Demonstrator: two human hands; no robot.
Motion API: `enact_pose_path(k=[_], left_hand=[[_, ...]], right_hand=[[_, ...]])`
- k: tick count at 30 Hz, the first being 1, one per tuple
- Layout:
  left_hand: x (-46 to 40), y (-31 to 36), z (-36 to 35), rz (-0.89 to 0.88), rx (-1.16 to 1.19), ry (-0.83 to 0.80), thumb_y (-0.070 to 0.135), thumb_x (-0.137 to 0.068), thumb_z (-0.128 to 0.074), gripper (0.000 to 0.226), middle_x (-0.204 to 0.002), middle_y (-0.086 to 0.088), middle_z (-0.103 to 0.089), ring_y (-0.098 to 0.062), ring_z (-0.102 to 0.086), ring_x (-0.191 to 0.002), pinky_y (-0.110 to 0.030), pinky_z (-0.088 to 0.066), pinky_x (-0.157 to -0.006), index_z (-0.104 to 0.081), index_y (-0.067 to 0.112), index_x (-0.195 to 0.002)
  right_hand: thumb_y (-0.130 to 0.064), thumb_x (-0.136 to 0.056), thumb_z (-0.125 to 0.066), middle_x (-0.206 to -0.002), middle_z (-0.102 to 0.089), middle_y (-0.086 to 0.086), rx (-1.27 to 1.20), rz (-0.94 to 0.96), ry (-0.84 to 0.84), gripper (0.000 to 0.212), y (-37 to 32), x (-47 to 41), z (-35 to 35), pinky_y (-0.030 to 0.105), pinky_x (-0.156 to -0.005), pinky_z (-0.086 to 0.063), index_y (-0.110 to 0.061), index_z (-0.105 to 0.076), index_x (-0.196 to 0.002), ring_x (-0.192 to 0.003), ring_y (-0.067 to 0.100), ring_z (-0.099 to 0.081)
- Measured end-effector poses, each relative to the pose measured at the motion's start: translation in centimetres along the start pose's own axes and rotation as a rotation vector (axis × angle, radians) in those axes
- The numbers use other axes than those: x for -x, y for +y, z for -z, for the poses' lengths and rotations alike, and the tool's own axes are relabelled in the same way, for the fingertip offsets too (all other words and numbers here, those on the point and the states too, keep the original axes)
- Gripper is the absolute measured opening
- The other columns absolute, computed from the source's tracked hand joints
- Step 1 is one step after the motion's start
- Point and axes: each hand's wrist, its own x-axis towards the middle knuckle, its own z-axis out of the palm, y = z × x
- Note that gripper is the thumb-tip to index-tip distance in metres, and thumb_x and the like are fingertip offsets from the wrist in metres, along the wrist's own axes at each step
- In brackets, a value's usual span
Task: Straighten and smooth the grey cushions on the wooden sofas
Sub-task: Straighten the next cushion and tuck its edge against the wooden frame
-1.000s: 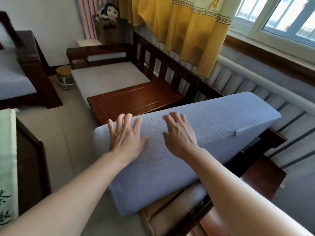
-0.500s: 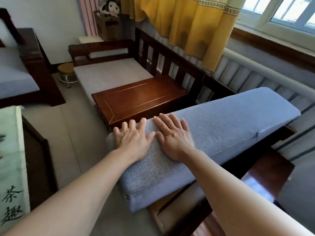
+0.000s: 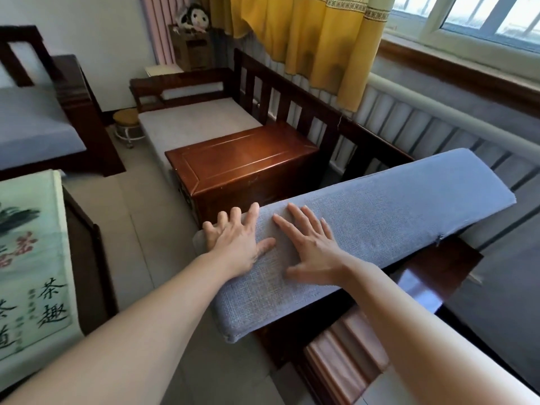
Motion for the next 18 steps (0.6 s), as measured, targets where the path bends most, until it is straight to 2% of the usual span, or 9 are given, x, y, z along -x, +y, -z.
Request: enact_pose_path(k=[3, 5, 9, 13, 18], left_hand=[[2.3, 1.5, -0.6, 0.014, -0.007, 0.0, 0.068, -0.089, -0.029, 0.078, -0.142, -0.008, -0.028, -0.03, -0.031, -0.126, -0.048, -0.028, -0.097, 0.003, 0.029, -0.149], [3.9, 2.4, -1.0, 0.026, -0.014, 0.0, 0.068, -0.09, -0.029, 0.079, -0.143, -0.009, -0.027, -0.031, -0.03, -0.127, -0.049, -0.028, -0.098, 0.003, 0.028, -0.15], [5.7, 3.6, -1.1, 0.043, -0.028, 0.008, 0.067, -0.091, -0.031, 0.08, -0.144, -0.012, -0.027, -0.032, -0.029, -0.13, -0.05, -0.028, -0.1, 0.001, 0.024, -0.15], [7.0, 4.4, -1.0, 0.01, -0.012, 0.013, 0.068, -0.087, -0.039, 0.084, -0.143, -0.014, -0.029, -0.033, -0.029, -0.131, -0.052, -0.029, -0.101, -0.006, 0.02, -0.148], [10.1, 5.3, -2.1, -0.076, -0.005, -0.023, 0.079, -0.067, -0.056, 0.119, -0.145, -0.012, -0.023, -0.032, -0.025, -0.131, -0.048, -0.03, -0.101, 0.006, 0.019, -0.148]], right_hand=[[-0.062, -0.056, -0.078, -0.152, 0.032, 0.006, 0.21, 0.022, -0.074, 0.136, -0.1, 3.1, -1.1, 0.049, -0.115, 0.012, -0.033, 0.019, -0.147, -0.139, 0.028, 0.03], [-0.059, -0.052, -0.082, -0.15, 0.036, 0.01, 0.29, 0.044, -0.083, 0.145, -0.2, 4.8, -1.9, 0.051, -0.113, 0.013, -0.031, 0.026, -0.145, -0.138, 0.032, 0.032], [-0.038, -0.064, -0.081, -0.15, 0.035, 0.011, 0.353, 0.036, 0.006, 0.134, -0.3, 8.2, -3.5, 0.052, -0.116, 0.004, -0.03, 0.025, -0.145, -0.14, 0.03, 0.029], [-0.033, -0.068, -0.077, -0.152, 0.032, 0.007, 0.317, 0.023, 0.061, 0.126, 0.2, 10.0, -4.9, 0.05, -0.117, 0.003, -0.031, 0.021, -0.147, -0.14, 0.027, 0.028], [-0.032, -0.066, -0.078, -0.151, 0.034, 0.005, 0.341, -0.02, 0.079, 0.13, 1.1, 12.2, -6.6, 0.046, -0.116, 0.006, -0.035, 0.027, -0.144, -0.141, 0.027, 0.028]])
